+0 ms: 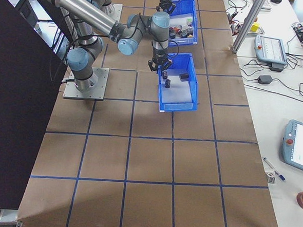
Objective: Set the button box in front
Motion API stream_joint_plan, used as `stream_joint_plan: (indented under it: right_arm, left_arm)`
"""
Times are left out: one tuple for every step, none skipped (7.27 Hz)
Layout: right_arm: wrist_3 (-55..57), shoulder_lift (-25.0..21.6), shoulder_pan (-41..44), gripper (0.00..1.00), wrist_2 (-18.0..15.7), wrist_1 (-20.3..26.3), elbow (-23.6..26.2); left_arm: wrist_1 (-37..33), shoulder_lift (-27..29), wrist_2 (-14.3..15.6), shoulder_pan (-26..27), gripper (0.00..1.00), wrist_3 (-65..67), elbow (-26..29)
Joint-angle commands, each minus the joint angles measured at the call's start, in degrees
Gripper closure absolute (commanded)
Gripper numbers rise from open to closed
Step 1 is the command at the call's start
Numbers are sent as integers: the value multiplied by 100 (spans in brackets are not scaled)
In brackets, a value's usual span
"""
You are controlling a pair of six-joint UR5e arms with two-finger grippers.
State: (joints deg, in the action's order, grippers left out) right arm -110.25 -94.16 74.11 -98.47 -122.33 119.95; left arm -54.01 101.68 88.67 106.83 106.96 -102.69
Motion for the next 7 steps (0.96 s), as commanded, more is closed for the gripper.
stream_joint_plan:
  right_arm:
    - [-14,-41,-10,93,12,-19,72]
    - [-14,-49,-10,93,12,-1,72]
    - [-14,-50,-10,93,12,7,107]
    - [-14,-58,-2,93,12,8,116]
    - [-14,-58,-2,93,12,8,116]
    - [-14,-58,-2,93,12,8,116]
    - [-5,-67,7,93,21,25,133]
  left_arm:
    - [-13,1026,-43,-83,100,-35,932]
    - [-13,1334,-52,-49,100,18,1109]
    - [-13,1424,-113,-5,100,62,1163]
    - [-22,1443,-609,-4,100,62,1164]
    - [-31,1434,-806,-4,100,62,1172]
    - [-22,1469,-816,-48,100,-16,1172]
    - [21,1530,-799,-48,100,-35,1190]
